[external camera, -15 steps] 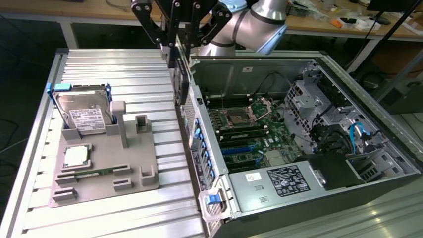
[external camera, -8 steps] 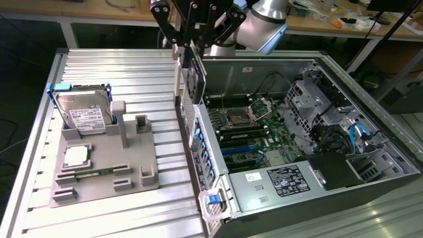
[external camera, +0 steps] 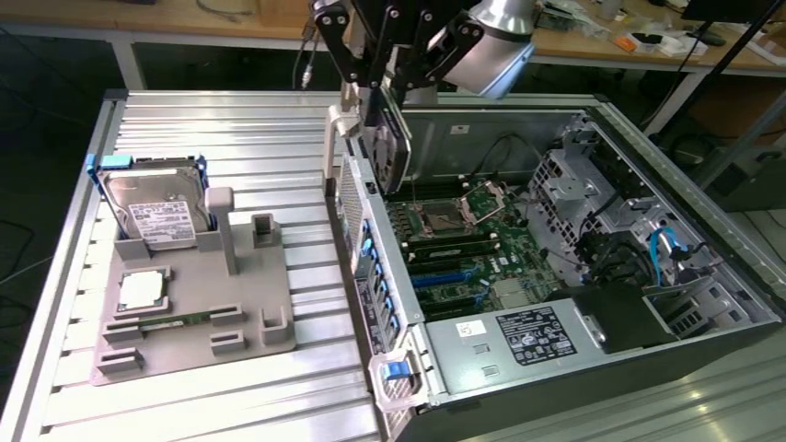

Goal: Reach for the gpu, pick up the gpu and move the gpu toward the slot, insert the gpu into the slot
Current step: 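Pick up the gpu and move the gpu toward the slot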

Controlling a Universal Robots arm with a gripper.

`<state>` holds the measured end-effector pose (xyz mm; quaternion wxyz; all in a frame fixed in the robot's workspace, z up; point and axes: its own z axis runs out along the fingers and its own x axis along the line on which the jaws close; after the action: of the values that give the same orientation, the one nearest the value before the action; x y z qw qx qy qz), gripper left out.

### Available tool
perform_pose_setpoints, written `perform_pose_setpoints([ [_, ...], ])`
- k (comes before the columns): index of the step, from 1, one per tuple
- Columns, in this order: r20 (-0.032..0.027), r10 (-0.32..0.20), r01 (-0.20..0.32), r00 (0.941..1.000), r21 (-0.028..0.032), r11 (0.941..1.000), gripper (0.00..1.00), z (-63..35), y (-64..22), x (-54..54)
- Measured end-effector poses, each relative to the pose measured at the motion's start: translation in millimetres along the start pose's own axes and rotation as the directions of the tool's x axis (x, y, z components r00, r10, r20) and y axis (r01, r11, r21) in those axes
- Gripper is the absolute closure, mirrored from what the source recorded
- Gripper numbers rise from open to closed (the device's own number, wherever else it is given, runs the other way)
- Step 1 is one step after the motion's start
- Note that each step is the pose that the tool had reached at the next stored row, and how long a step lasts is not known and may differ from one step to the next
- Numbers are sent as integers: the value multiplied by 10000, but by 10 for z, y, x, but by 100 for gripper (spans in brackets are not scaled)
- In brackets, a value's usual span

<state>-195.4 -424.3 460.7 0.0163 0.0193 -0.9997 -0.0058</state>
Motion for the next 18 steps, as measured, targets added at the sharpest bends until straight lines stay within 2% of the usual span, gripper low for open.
perform_pose_setpoints([
  [4, 0, -8, 8, 10000, 0, 10000, 73, -3, -5, -142],
  [18, 0, -27, 27, 10000, 1, 10000, 73, -11, -19, -492],
])
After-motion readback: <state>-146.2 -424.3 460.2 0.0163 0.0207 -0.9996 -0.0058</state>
